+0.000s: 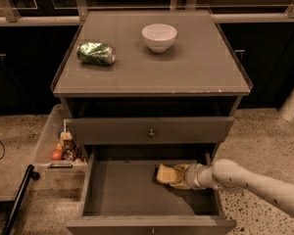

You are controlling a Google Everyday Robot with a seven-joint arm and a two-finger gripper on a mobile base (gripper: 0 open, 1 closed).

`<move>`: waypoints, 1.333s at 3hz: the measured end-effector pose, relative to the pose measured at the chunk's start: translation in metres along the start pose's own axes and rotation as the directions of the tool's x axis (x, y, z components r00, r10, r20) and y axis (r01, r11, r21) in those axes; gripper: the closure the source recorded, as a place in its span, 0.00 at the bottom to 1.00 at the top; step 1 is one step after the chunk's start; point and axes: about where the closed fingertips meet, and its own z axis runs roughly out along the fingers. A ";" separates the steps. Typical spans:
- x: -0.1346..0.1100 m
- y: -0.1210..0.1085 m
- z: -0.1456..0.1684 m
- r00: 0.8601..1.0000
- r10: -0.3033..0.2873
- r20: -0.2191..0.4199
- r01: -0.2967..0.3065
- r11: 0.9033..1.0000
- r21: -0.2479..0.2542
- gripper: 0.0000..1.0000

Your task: Place sponge into middle drawer

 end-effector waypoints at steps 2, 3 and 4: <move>0.000 0.000 0.000 1.000 0.000 0.000 0.000 1.000 0.000 0.34; 0.000 0.000 0.000 1.000 0.000 0.000 0.000 1.000 0.000 0.12; -0.001 0.003 -0.006 1.000 0.003 0.004 -0.003 1.000 0.002 0.00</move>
Offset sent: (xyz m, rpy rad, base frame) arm 0.0000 0.0000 0.0000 0.0000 0.0000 0.0000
